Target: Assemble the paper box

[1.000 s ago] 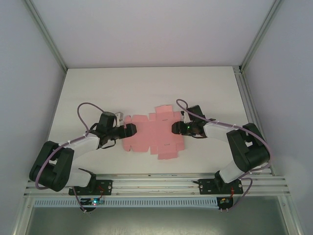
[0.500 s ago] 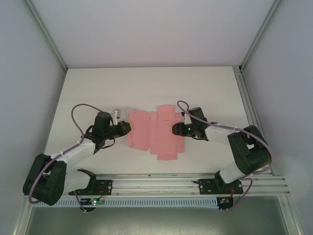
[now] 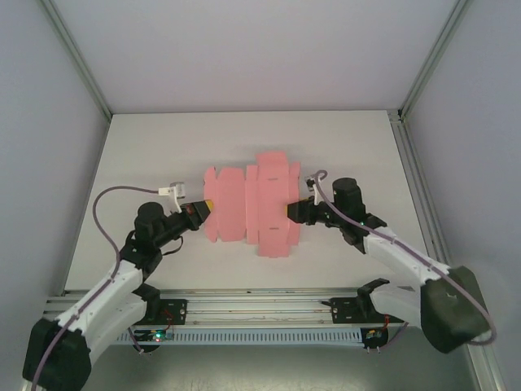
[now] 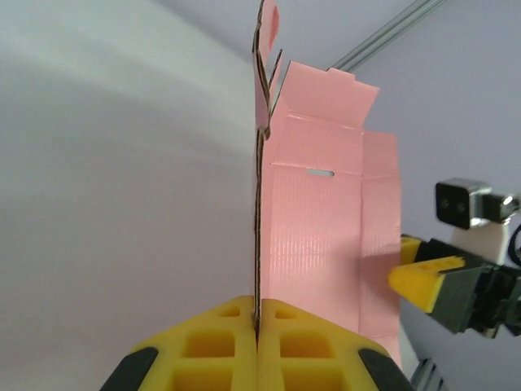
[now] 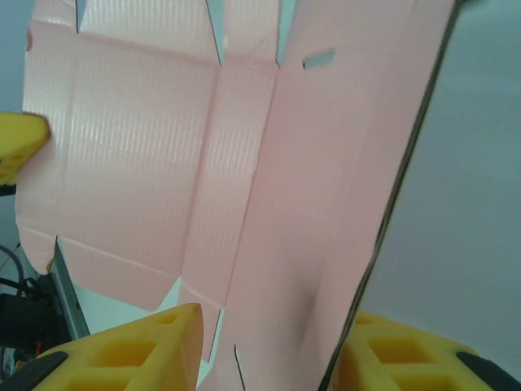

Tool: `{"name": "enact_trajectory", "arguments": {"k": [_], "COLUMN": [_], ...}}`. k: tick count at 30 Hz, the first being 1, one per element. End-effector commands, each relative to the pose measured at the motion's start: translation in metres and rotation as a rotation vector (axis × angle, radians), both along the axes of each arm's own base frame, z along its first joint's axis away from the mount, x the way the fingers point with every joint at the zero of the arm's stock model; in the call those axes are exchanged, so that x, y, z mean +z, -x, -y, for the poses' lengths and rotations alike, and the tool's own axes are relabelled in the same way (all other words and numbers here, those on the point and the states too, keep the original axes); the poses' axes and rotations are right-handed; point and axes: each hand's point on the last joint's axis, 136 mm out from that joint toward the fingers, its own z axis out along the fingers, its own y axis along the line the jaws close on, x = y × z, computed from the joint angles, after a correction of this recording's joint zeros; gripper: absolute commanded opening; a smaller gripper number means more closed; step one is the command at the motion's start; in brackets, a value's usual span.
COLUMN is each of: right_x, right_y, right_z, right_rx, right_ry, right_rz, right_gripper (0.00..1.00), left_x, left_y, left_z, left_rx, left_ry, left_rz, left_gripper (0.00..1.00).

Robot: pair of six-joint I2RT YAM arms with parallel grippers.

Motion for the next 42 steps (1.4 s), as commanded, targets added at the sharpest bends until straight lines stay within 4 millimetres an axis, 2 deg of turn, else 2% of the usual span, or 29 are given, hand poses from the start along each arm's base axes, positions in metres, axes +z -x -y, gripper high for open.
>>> {"name": "enact_trajectory", "arguments": {"k": [1,4,6,9,10,11,12,13,15,17,19,20,24,27,31,33,38,42], "right_x": [0.012,0.035,0.054,0.073,0.076,0.079,0.079,0.079,0.077,0.074,0.069,0.069,0.075,0.071,0.063,0.058,0.051,0.044], "right_y": [0.01,0.019,0.029,0.032,0.032,0.032,0.032,0.033,0.031,0.026,0.032,0.034,0.016,0.018,-0.001,-0.004,-0.02,-0.034], "right_z": [0.0,-0.003,-0.006,-0.002,0.0,0.002,0.004,0.005,0.01,0.014,0.012,0.013,0.02,0.02,0.019,0.012,-0.007,-0.018], "right_rx": [0.045,0.095,0.144,0.144,0.143,0.152,0.171,0.195,0.245,0.285,0.421,0.501,0.687,0.914,1.005,1.075,1.115,1.095], "right_ry": [-0.002,-0.042,-0.073,-0.049,-0.019,0.022,0.075,0.129,0.248,0.345,0.436,0.495,0.716,0.8,0.899,0.885,0.863,0.89], "right_rz": [0.104,0.2,0.291,0.405,0.432,0.459,0.484,0.505,0.537,0.521,0.527,0.539,0.455,0.424,0.401,0.43,0.433,0.408], "right_gripper": [0.35,0.19,0.13,0.05,0.05,0.04,0.02,0.02,0.0,0.0,0.03,0.03,0.03,0.08,0.09,0.09,0.09,0.09], "left_x": [0.04,0.045,0.045,0.034,0.025,0.017,0.008,0.004,0.001,0.007,0.019,0.027,0.058,0.067,0.054,0.049,0.043,0.041], "left_y": [0.011,0.018,0.022,0.023,0.022,0.021,0.021,0.022,0.024,0.025,0.025,0.024,0.017,0.003,-0.021,-0.035,-0.06,-0.067], "left_z": [-0.002,-0.01,-0.016,-0.026,-0.031,-0.037,-0.044,-0.05,-0.062,-0.073,-0.077,-0.076,-0.059,-0.053,-0.054,-0.043,-0.016,0.008], "left_rx": [0.003,0.039,0.067,0.128,0.158,0.196,0.232,0.261,0.311,0.355,0.369,0.357,0.265,0.262,0.296,0.245,0.118,-0.009], "left_ry": [0.074,0.088,0.09,0.067,0.046,0.022,-0.01,-0.048,-0.129,-0.196,-0.245,-0.265,-0.285,-0.274,-0.331,-0.355,-0.365,-0.341], "left_rz": [0.155,0.191,0.206,0.167,0.127,0.079,0.034,0.006,-0.043,-0.077,-0.092,-0.089,-0.079,-0.114,-0.186,-0.171,-0.13,-0.098], "left_gripper": [0.0,0.0,0.0,0.02,0.22,0.66,0.93,1.0,1.0,1.0,1.0,1.0,1.0,1.0,1.0,1.0,1.0,1.0]}}
